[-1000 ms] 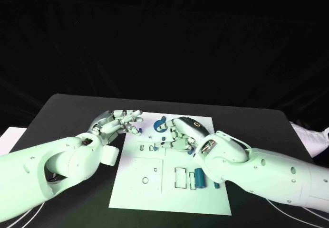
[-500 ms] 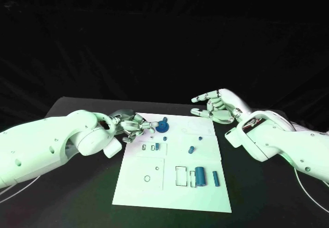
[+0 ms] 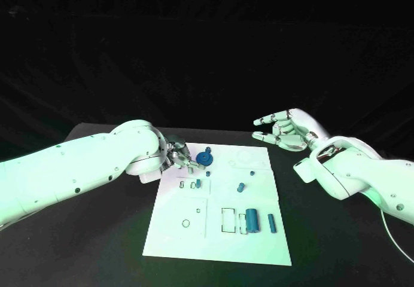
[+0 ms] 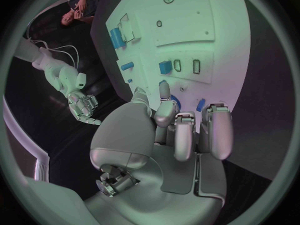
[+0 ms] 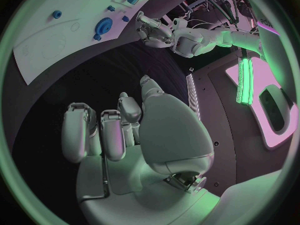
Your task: Assemble the parts on the task board
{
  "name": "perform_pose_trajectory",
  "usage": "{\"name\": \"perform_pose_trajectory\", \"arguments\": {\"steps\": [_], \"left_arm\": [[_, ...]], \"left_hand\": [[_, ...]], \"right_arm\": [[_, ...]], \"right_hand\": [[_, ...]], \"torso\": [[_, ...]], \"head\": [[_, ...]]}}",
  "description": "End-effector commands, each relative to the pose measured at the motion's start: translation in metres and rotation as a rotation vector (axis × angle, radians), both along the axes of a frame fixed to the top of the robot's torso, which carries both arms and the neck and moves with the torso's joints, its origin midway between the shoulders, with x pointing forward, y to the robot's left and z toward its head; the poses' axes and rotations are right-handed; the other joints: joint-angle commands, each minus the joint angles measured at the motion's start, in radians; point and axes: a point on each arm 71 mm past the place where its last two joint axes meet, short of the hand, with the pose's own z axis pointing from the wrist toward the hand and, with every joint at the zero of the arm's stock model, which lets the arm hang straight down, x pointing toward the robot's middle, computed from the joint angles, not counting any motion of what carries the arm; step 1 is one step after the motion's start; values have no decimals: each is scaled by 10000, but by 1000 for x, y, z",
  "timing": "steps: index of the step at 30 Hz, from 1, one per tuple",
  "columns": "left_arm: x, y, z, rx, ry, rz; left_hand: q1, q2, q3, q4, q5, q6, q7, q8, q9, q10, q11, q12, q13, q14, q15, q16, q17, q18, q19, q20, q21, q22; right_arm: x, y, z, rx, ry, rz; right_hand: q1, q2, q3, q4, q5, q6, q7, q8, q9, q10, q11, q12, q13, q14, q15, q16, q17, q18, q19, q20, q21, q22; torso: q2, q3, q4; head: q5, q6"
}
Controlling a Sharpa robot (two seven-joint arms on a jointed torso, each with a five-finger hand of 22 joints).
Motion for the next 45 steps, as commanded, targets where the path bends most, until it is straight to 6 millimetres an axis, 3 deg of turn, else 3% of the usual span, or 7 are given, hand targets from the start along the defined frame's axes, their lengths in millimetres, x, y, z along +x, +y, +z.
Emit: {"name": "perform_pose_trajectory", "arguments": {"steps": [1,5,20,45], "left_arm": [[3,2,-2,1558,-82,-312],[5,-6,-4,2062,79,-621],[9,-22,-14,2437,467,-871],[4,-36,-18,2156,676,-1084]], "left_hand": [[-123,-34,-105,-7,-24,-107,-14,83,130,97,-12,44,39,1051,-98,30,2628,-157,80,0,75,358],[-94,35,-142,-18,-17,-191,-12,141,253,53,-8,5,3,1051,-98,30,2628,-148,55,-4,56,321],[-131,50,-261,-11,-22,-286,-5,223,428,25,-1,9,23,1051,-93,30,2628,-151,52,-1,62,340],[155,225,-283,-77,-5,-418,-24,398,793,41,-16,73,116,1051,-100,30,2628,-163,72,-4,102,425]], "right_arm": [[0,-1,-2,100,394,138],[1,-3,-3,108,515,86],[4,-3,-7,49,758,65],[8,2,-14,-148,983,191]], "right_hand": [[-30,-34,-75,6,5,39,-7,34,5,-74,-27,-62,-27,636,-22,-43,1020,119,-74,23,-50,-25],[-57,-28,-99,12,-15,43,-8,35,7,-74,-27,-70,-37,636,-22,-47,1018,119,-72,23,-53,-25],[-123,7,-151,35,-50,41,-8,32,9,-80,-26,-98,-69,630,-22,-77,990,125,-82,22,-78,-60],[-166,61,-186,51,-41,54,-12,36,15,-67,-29,-88,-76,633,-24,-82,993,122,-72,21,-80,-50]], "torso": [[9,-3,8],[5,-19,8],[32,-40,-10],[28,-23,11]], "head": [[12,31],[112,4],[125,-125],[154,-218]]}}
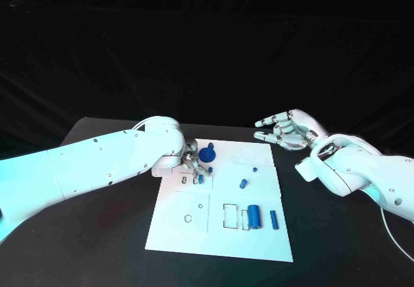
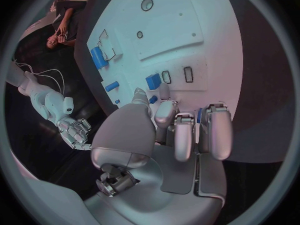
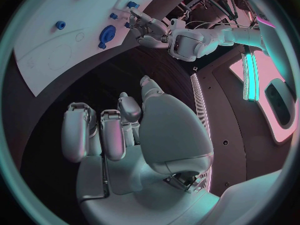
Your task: Assemble the parts on the task board
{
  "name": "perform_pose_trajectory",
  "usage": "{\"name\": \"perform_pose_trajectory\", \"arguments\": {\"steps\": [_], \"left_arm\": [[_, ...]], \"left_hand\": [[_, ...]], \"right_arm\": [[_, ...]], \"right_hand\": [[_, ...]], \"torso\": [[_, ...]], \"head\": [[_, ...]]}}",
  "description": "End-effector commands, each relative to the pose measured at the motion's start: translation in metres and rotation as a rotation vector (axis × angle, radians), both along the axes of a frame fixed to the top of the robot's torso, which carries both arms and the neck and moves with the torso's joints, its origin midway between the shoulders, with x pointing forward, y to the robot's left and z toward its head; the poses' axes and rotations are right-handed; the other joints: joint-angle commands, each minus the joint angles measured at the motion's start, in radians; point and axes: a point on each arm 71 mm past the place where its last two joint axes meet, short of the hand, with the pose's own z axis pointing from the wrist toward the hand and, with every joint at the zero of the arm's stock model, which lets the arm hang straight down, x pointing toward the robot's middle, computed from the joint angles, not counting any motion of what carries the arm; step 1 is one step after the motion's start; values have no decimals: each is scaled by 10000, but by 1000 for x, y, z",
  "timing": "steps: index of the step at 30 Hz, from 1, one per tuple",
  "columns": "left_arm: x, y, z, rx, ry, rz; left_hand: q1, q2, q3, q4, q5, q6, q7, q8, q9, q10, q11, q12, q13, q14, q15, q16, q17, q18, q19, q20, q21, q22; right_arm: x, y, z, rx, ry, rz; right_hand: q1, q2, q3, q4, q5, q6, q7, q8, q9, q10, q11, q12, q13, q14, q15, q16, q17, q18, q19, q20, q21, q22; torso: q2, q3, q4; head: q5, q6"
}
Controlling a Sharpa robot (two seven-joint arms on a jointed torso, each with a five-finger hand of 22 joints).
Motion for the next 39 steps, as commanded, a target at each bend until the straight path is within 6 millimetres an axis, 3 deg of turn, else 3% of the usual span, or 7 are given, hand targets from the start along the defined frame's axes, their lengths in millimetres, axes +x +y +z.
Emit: {"name": "perform_pose_trajectory", "arguments": {"steps": [1,14,27,31,35,37,39], "left_arm": [[-2,-3,-2,26,274,-131],[-4,-6,-6,24,623,-251],[-3,-3,-7,118,623,-228],[-3,-3,-7,84,580,-208],[-3,-4,-6,-76,520,-123],[-3,-3,-6,-228,478,-28],[-3,-2,-5,-499,408,156]], "left_hand": [[140,24,-35,-47,-5,-70,9,73,51,6,19,45,18,1017,-67,30,2633,-167,74,-4,66,436],[358,79,21,-74,-1,-138,11,121,201,2,20,52,40,1017,-65,30,2633,-169,75,-3,75,459],[1105,366,508,-290,5,-263,-13,181,507,-4,-3,49,74,1017,-80,30,2633,-166,59,-12,73,472],[2178,689,1343,-856,14,-413,-118,112,596,-37,-101,4,71,1017,-162,30,2633,-163,53,-76,71,482],[3086,747,2392,-1386,148,-615,-110,-49,617,-141,-122,-140,5,1017,-208,30,2633,-160,37,-144,59,473],[3104,525,3143,-1400,187,-643,-22,-88,675,-164,-73,-223,-43,1017,-152,30,2633,-157,20,-128,45,459],[2905,20,4294,-1341,200,-644,26,-92,794,-145,-94,-279,-73,1017,-118,30,2633,-156,2,-67,29,448]], "right_arm": [[0,2,-2,-156,104,177],[0,3,-3,-224,173,230],[0,2,-4,-357,174,224],[0,3,-4,-369,193,239],[0,3,-5,-383,226,258],[1,3,-5,-393,250,266],[1,3,-5,-403,274,277]], "right_hand": [[-121,16,-60,-20,-40,54,-11,37,10,-34,6,-32,-7,633,-23,-27,989,121,-73,20,-38,1],[-99,38,-60,-40,-9,63,-15,40,14,-30,1,-29,-12,635,-26,-30,989,123,-73,19,-44,-7],[-17,94,-44,-105,45,68,-20,39,18,-32,-8,-39,-31,636,-34,-40,985,124,-71,12,-55,-18],[-17,94,-44,-105,45,68,-20,39,18,-32,-8,-39,-31,636,-34,-40,985,124,-71,12,-55,-18],[0,106,-40,-118,53,69,-21,38,19,-36,-9,-48,-39,634,-36,-52,972,124,-70,11,-57,-19],[0,106,-40,-118,53,69,-21,38,19,-36,-9,-48,-39,634,-36,-52,972,124,-70,11,-57,-19],[0,106,-40,-118,53,69,-21,38,19,-36,-9,-48,-39,634,-36,-52,972,124,-70,11,-57,-19]], "torso": [[1,8,-8],[1,-1,-5],[3,-3,-9],[5,-1,-8],[4,3,-7],[1,6,-7],[-5,9,-8]], "head": [[8,-21],[-10,-57],[-34,-107],[-30,-113],[-38,-137],[-35,-151],[-33,-155]]}}
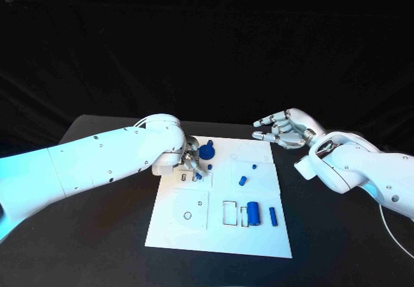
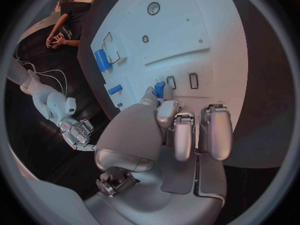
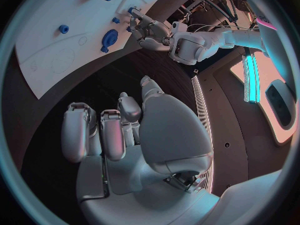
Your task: Assemble the parts on the task board
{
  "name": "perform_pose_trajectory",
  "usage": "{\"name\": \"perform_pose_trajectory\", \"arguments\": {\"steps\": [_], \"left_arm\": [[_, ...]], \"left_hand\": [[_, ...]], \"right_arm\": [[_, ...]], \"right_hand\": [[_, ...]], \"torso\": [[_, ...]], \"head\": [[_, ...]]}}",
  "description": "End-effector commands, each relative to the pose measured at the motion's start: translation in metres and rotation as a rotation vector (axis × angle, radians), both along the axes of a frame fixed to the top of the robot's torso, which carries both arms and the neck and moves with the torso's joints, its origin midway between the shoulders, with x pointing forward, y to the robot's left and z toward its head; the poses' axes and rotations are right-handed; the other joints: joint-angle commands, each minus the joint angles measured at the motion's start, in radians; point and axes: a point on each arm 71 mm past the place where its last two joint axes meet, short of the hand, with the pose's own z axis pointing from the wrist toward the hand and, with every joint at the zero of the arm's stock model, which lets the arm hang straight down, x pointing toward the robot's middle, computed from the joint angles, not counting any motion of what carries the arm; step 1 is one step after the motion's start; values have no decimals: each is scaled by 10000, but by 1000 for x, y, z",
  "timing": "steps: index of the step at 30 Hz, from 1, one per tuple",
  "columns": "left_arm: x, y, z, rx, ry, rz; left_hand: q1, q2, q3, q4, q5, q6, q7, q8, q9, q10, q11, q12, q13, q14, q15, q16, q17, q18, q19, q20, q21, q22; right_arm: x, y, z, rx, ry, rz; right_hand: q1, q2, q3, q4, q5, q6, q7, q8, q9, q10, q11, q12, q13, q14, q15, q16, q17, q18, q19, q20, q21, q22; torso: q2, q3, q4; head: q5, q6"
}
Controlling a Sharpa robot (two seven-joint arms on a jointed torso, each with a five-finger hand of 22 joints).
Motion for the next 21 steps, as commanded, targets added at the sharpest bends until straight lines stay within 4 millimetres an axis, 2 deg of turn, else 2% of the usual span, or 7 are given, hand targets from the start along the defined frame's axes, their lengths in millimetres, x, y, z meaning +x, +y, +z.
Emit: {"name": "perform_pose_trajectory", "arguments": {"steps": [1,2,4,5,7,12,21], "left_arm": [[0,1,-2,-444,-27,302],[0,2,-1,-607,-49,417],[0,3,-1,-821,-59,567],[-1,4,0,-936,-65,650],[-1,7,1,-1115,-72,779],[-4,14,2,-1333,-48,962],[-10,23,-1,-1214,-730,1061]], "left_hand": [[83,-357,2107,-755,40,23,126,5,161,-11,-24,-57,10,1054,20,30,2627,-160,-19,51,-12,452],[-121,-676,2815,-725,33,34,61,38,253,4,42,-71,3,1054,54,30,2627,-141,-33,22,-28,434],[-242,-880,3285,-737,36,39,57,69,319,16,45,-71,6,1054,42,30,2627,-138,-52,40,-47,405],[-858,-1404,4786,-674,12,44,117,182,546,74,-8,-63,18,1054,90,30,2627,-141,-51,52,-54,420],[-1173,-1798,5480,-825,-17,41,60,273,704,125,62,-29,51,1054,65,30,2627,-137,-40,47,-49,445],[-1589,-1963,6091,-1042,-28,32,51,366,888,204,60,51,141,1054,38,30,2627,-150,-14,56,-32,499],[-1791,-2024,6379,-1199,-33,9,39,425,1001,230,60,90,173,1054,28,30,2627,-169,37,47,15,594]], "right_arm": [[0,1,-2,-151,91,167],[0,1,-2,-157,104,171],[0,1,-2,-167,124,175],[0,1,-3,-174,140,180],[0,1,-3,-189,173,188],[0,1,-5,-203,182,187],[-1,0,-6,-177,74,164]], "right_hand": [[38,68,16,-61,53,69,-20,38,12,-37,-9,-49,-9,634,-35,-52,975,125,-71,11,-57,-10],[49,73,18,-71,62,69,-21,37,12,-41,-10,-58,-16,631,-36,-61,963,127,-75,10,-64,-19],[53,75,18,-75,66,68,-21,37,12,-44,-10,-62,-19,630,-36,-66,958,128,-76,10,-66,-24],[73,87,20,-94,100,68,-20,36,13,-51,-11,-74,-31,631,-37,-67,960,129,-78,8,-73,-32],[84,96,18,-108,134,68,-20,35,14,-52,-12,-74,-35,632,-38,-70,961,128,-75,6,-74,-29],[95,111,7,-133,250,71,-21,34,17,-55,-13,-80,-49,634,-41,-76,962,127,-72,3,-80,-31],[103,120,-3,-154,370,73,-22,33,20,-53,-14,-75,-55,635,-43,-81,963,127,-68,0,-85,-33]], "torso": [[-7,9,-3],[-13,15,3],[-13,16,12],[-13,18,18],[-7,19,12],[-16,44,41],[-36,106,143]], "head": [[-1,-14],[-5,-12],[-12,-16],[-10,-14],[6,4],[27,24],[5,-26]]}}
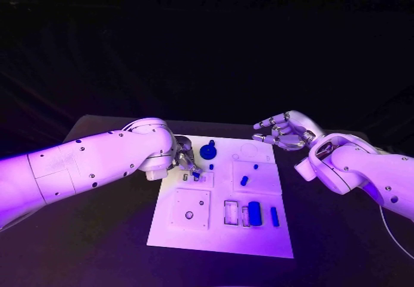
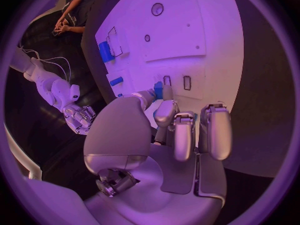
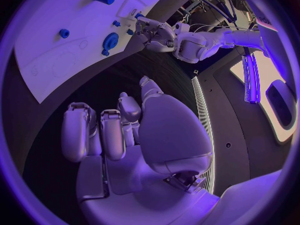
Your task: Assemble the parts on the task board
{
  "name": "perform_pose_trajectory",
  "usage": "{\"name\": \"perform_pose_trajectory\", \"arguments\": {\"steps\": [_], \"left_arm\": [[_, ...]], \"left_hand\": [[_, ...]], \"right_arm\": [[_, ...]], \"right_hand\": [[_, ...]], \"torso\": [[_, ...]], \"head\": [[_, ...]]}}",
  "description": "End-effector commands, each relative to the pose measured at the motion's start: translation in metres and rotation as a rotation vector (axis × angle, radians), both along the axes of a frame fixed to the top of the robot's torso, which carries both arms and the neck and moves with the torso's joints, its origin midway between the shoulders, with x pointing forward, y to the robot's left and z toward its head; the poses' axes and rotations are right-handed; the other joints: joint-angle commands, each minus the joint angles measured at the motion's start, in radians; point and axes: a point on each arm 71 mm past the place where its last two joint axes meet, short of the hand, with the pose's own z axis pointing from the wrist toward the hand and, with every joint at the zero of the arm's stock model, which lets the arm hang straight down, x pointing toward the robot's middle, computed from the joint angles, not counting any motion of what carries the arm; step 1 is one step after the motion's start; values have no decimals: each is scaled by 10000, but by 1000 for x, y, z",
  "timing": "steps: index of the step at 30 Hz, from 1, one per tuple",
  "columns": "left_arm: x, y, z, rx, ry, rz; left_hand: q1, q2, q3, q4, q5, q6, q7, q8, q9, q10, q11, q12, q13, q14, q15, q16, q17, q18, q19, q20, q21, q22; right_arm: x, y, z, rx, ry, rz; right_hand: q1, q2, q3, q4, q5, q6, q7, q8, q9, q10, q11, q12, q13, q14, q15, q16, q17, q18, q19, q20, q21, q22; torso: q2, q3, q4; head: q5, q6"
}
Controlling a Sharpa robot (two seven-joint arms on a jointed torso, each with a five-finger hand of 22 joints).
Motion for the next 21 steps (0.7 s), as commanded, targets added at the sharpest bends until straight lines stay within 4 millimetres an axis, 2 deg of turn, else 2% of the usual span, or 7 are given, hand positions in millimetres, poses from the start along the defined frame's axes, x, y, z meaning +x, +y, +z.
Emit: {"name": "perform_pose_trajectory", "arguments": {"steps": [1,7,21], "left_arm": [[-2,1,-1,-139,-621,171],[-8,4,-9,-80,-1131,213],[-16,3,-12,-82,-2236,185]], "left_hand": [[-132,-8,1681,-1604,-31,-9,-50,55,19,74,-2,45,20,1030,13,30,2629,-169,59,26,15,594],[-161,-22,1717,-1625,-35,-14,-50,62,33,88,-2,67,42,1030,13,30,2629,-173,69,25,25,614],[-256,-47,1797,-1644,-44,10,-60,95,77,137,-9,128,100,1030,12,30,2629,-195,126,22,80,717]], "right_arm": [[-1,1,0,-65,-146,123],[-1,-1,1,-42,-245,95],[-1,-2,-1,183,-73,4]], "right_hand": [[53,72,-7,-48,110,76,-22,34,12,-52,-16,-33,-10,637,-44,-39,970,125,-65,-1,-47,-4],[55,76,-7,-51,126,78,-22,35,12,-50,-17,-30,-10,638,-44,-41,970,126,-66,-1,-50,-8],[50,83,-12,-52,161,83,-23,37,14,-51,-16,-29,-13,641,-45,-34,981,125,-63,-2,-50,-5]], "torso": [[-16,36,64],[-32,41,107],[-16,34,80]], "head": [[3,-23],[-8,-58],[-10,-49]]}}
